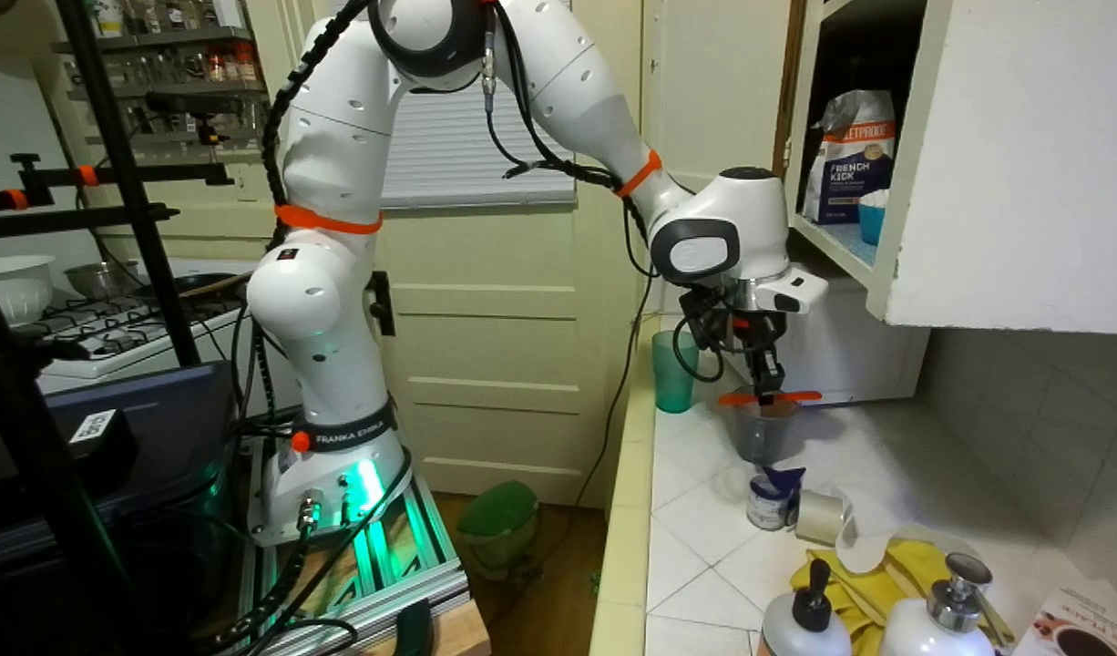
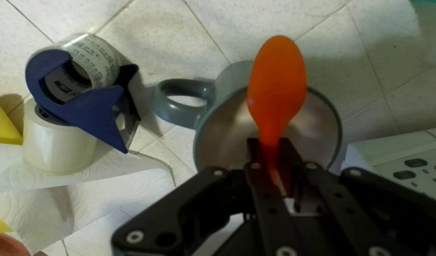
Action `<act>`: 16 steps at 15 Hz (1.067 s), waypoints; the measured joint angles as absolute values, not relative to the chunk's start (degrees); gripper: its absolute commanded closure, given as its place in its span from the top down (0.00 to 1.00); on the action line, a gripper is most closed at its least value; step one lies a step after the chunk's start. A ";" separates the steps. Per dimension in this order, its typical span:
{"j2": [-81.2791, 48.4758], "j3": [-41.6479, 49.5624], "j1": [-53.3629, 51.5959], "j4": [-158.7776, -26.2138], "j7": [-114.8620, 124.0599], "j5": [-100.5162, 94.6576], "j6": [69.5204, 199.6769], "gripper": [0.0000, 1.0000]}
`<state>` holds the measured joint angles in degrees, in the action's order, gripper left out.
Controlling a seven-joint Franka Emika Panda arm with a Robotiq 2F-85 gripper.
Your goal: Put the orange spoon on top of the green cup.
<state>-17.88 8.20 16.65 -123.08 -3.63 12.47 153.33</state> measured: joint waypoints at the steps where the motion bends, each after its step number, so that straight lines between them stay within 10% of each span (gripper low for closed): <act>1: -17.50 8.07 16.54 -123.14 -3.53 12.47 153.24 0.04; 16: -4.06 5.89 10.86 -128.67 0.32 13.26 142.88 0.04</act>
<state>-4.06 5.89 10.86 -128.67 0.32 13.26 142.88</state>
